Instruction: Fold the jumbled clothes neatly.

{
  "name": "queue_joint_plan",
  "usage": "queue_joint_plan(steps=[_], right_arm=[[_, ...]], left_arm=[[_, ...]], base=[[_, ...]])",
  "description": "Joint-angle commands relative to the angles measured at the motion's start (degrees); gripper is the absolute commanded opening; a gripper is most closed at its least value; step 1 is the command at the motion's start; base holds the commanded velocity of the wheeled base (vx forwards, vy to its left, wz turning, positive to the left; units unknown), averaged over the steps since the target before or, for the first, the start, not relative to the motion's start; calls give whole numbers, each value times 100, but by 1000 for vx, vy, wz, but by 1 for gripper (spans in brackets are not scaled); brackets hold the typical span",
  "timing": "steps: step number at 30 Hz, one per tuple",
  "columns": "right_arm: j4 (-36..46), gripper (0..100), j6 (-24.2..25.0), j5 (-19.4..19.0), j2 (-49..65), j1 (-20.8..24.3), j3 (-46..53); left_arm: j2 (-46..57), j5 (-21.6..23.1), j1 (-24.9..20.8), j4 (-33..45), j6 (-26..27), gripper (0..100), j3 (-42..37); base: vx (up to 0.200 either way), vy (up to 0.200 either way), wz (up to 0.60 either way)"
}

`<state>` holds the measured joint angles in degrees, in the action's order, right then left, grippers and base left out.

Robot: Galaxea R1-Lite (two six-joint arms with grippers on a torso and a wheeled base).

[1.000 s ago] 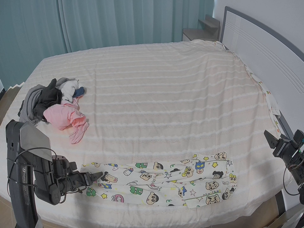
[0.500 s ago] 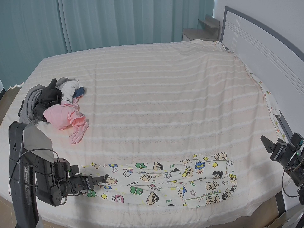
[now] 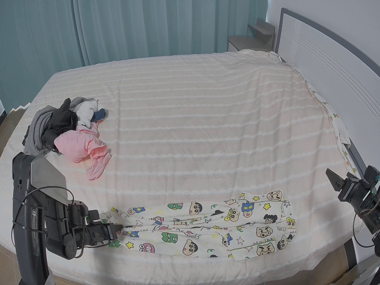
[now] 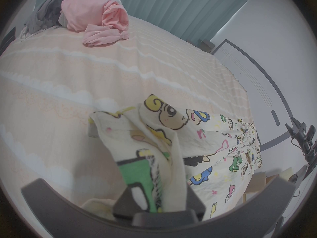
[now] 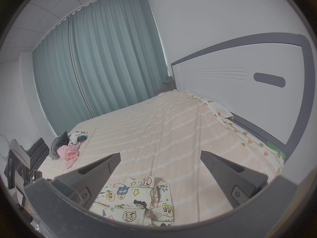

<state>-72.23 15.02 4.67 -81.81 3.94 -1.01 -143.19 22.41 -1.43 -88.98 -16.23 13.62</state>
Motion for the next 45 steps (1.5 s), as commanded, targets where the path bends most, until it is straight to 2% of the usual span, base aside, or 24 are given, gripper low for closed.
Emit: queue_joint_plan(steps=[1, 9, 12, 15, 16, 21, 22, 25, 26, 29, 32, 33, 35, 39, 45], right_arm=[[-2, 100, 1, -10, -2, 2, 101], [-10, 100, -8, -10, 25, 2, 101], [-2, 100, -8, -10, 16, 2, 101], [-2, 100, -8, -10, 16, 2, 101], [-10, 100, -8, -10, 25, 2, 101], [-10, 100, -8, -10, 34, 2, 101], [-2, 100, -8, -10, 34, 2, 101], [-10, 100, -8, -10, 34, 2, 101], [-10, 100, -8, -10, 34, 2, 101], [-10, 100, 1, -10, 34, -7, 101], [-10, 100, 1, -10, 34, -7, 101], [-10, 100, 1, -10, 34, -7, 101], [-10, 100, 1, -10, 34, -7, 101], [-10, 100, 1, -10, 34, -7, 101], [-2, 100, 1, -10, 25, -7, 101]], left_arm=[[257, 1, 20, -102, -83, 0, -131], [591, 27, 398, -102, -206, 0, -228], [758, 335, 723, -102, -206, 0, -386], [837, 414, 881, -102, -206, 0, -404], [916, 475, 1083, -102, -206, 0, -421], [1004, 739, 1487, -102, -206, 0, -518], [1056, 1046, 1821, -102, -214, 0, -623], [1092, 1213, 2059, -102, -258, 0, -676], [1135, 1442, 2357, -102, -399, 0, -703], [1171, 1671, 2665, -102, -522, 0, -703], [1162, 2048, 3219, -102, -654, 0, -659], [1171, 2057, 3245, -102, -654, 0, -650], [1162, 2330, 3693, -102, -821, 0, -579], [1171, 2681, 4273, -102, -1128, 0, -333], [1259, 2954, 4783, -102, -1568, 0, -87]], base=[[0, 0, 0], [0, 0, 0], [0, 0, 0], [0, 0, 0], [0, 0, 0], [0, 0, 0], [0, 0, 0], [0, 0, 0], [0, 0, 0], [0, 0, 0], [0, 0, 0], [0, 0, 0], [0, 0, 0], [0, 0, 0], [0, 0, 0]])
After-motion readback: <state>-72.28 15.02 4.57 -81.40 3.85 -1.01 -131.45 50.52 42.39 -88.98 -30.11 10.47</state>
